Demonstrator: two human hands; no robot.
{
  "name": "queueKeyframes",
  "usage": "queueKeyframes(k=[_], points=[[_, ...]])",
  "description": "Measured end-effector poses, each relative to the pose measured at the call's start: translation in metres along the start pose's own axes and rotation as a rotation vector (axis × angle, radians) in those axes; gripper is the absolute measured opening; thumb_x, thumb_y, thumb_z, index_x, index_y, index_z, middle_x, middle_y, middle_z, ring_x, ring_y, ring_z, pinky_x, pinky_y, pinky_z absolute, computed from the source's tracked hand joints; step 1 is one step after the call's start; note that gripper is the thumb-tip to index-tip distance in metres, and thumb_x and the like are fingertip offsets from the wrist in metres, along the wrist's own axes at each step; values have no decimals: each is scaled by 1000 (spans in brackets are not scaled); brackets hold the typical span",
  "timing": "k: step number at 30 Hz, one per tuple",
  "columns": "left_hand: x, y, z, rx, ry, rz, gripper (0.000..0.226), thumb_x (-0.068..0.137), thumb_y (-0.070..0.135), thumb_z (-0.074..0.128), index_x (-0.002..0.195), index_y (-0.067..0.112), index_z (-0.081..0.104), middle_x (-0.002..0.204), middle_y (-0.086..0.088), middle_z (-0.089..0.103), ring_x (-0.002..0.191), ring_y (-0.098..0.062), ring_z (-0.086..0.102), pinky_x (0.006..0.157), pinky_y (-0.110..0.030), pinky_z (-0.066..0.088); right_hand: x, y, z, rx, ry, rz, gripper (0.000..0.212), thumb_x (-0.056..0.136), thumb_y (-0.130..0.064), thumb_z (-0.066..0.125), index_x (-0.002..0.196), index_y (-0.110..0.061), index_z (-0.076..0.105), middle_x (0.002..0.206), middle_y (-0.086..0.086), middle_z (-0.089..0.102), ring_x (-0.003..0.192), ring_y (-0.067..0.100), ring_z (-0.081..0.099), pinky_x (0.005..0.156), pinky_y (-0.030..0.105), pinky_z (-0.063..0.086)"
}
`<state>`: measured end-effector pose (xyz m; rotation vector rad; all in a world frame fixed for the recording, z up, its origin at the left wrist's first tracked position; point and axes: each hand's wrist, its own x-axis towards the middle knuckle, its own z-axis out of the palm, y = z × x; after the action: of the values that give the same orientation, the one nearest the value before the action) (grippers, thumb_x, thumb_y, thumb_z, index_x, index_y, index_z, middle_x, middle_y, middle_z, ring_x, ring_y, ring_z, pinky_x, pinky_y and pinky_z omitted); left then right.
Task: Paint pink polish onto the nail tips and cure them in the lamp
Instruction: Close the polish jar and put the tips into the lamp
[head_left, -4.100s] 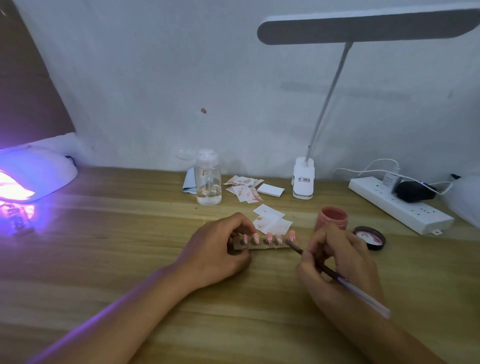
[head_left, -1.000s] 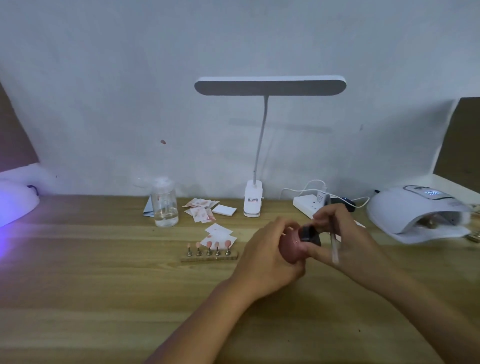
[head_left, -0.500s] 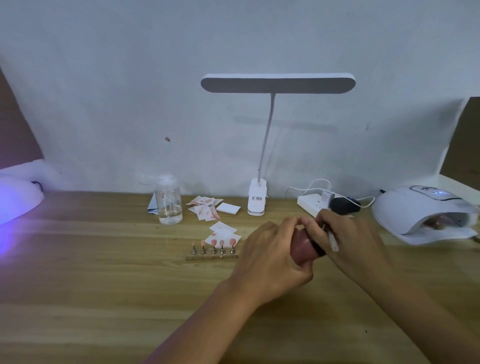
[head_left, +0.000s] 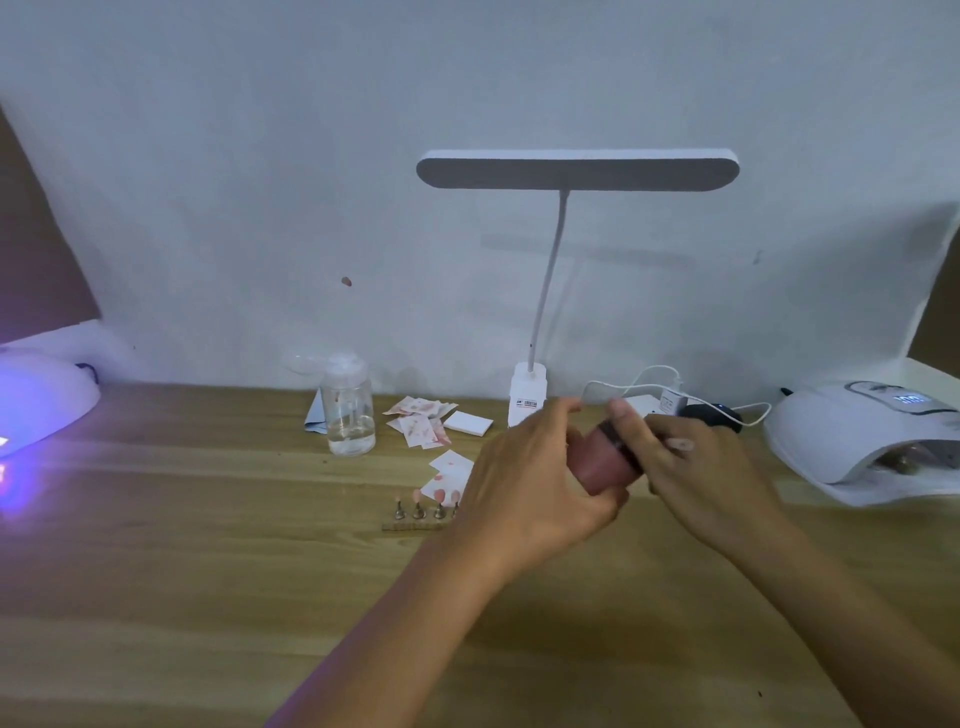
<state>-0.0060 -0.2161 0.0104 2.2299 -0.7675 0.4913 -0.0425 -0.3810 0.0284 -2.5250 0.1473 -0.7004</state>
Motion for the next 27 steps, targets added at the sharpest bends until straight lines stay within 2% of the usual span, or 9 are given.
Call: queueKeyframes(k=[3,7,9,11,13,15,17,21,27], points=[[30,-19,-19,-129,-75,-203,63,66,51,76,122,35,50,108,19,64,100,-4,63,79,-23,47,3,-1,-3,317,161,5,65,83,-82,15,88,-37,63,69,-14,67,69,1,58,65,32,44],[64,-64,-40,-351,-225,-442,53,70,38,78,113,28,49,101,14,64,92,-2,62,71,-25,51,-5,14,6,92,226,-290,23,98,-53,35,95,-31,39,62,-4,56,56,11,56,50,35,42],[74,-81,-36,-323,-307,-476,50,75,33,77,114,23,46,97,10,62,82,1,59,61,-19,44,-6,25,15,-61,103,-427,8,95,-29,54,97,-24,48,72,-10,57,63,12,57,56,38,48],[82,-92,-27,-294,-357,-483,50,78,28,75,115,20,43,95,6,61,76,1,57,56,-15,43,-4,35,27,-179,-52,-455,26,87,-8,64,108,-21,60,95,-9,62,84,17,62,70,36,52],[91,-98,-15,-271,-386,-469,56,76,26,78,118,20,41,108,2,60,89,-7,59,64,-18,48,3,40,35,-280,-155,-489,43,81,4,63,116,-23,64,110,-8,64,96,19,62,76,29,48],[98,-100,-4,-169,-407,-441,67,68,36,81,120,25,41,119,5,59,107,-16,58,89,-29,51,10,39,43,-299,-220,-456,44,85,0,55,116,-29,64,115,-13,62,100,13,59,76,23,40],[100,-104,5,-99,-429,-432,74,62,41,80,123,26,42,122,7,58,111,-19,57,99,-35,47,14,38,53,-213,-201,-352,32,90,-11,53,111,-33,63,107,-17,61,92,5,57,73,23,43],[96,-112,16,-72,-494,-414,75,70,34,83,131,23,41,127,7,58,112,-17,57,98,-35,48,17,30,81,-206,-196,-203,17,95,-24,48,106,-33,56,102,-14,56,83,6,55,77,28,49],[88,-107,3,-137,-495,-437,99,48,39,74,136,16,33,126,-1,56,113,-23,59,98,-36,50,14,14,103,-316,-113,-123,17,99,-32,38,111,-30,50,99,-8,48,85,13,52,73,28,46]])
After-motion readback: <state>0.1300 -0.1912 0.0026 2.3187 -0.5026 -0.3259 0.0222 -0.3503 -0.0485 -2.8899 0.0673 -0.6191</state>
